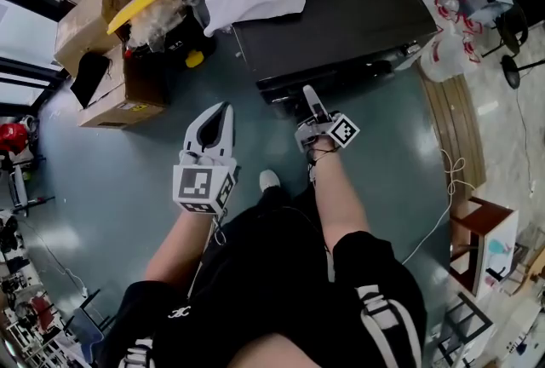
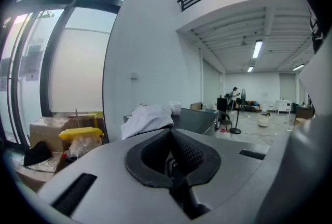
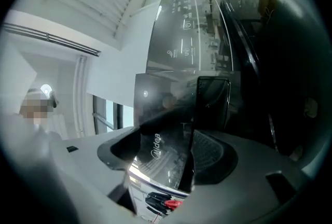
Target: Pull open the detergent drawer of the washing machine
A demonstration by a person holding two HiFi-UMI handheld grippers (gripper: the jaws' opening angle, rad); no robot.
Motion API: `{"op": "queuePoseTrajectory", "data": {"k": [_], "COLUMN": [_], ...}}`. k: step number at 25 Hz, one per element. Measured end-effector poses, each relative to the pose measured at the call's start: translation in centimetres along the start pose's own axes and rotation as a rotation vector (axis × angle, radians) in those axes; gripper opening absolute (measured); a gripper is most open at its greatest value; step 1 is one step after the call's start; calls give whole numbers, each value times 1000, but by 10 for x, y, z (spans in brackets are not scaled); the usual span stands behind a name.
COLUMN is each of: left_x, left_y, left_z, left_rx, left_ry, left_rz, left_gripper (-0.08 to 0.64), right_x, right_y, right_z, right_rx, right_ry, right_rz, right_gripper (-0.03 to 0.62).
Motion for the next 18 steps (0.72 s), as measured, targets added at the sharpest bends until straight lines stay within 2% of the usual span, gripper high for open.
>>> {"op": "queuePoseTrajectory", "data": {"k": [3,9,18], "left_x": [-2,5,16], "left_y": [-6,-15,-19], "left_z": [4,17,17], "left_rx": [12,26,1], "left_ry": [-6,-20,-29], "left_rz": [0,-11,-45], "left_gripper": [3,3,3], "right_x": [1,-4,-11], "right_y": [-2,-4,-33], "right_z": [-2,4,11], "right_rx": [0,2,1], "right_ry": [13,28,15], "right_rz": [-24,-11,-25], "right_gripper": [296,296,298]}}
Point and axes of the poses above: the fingertips, and each gripper's own axes: y forward along the fingers, z to its left, x out of its top, the point moved 1 cm from there along -y, backward along the fingers, and after that the axes turned 12 degrees about y, right-handed, at the moved point
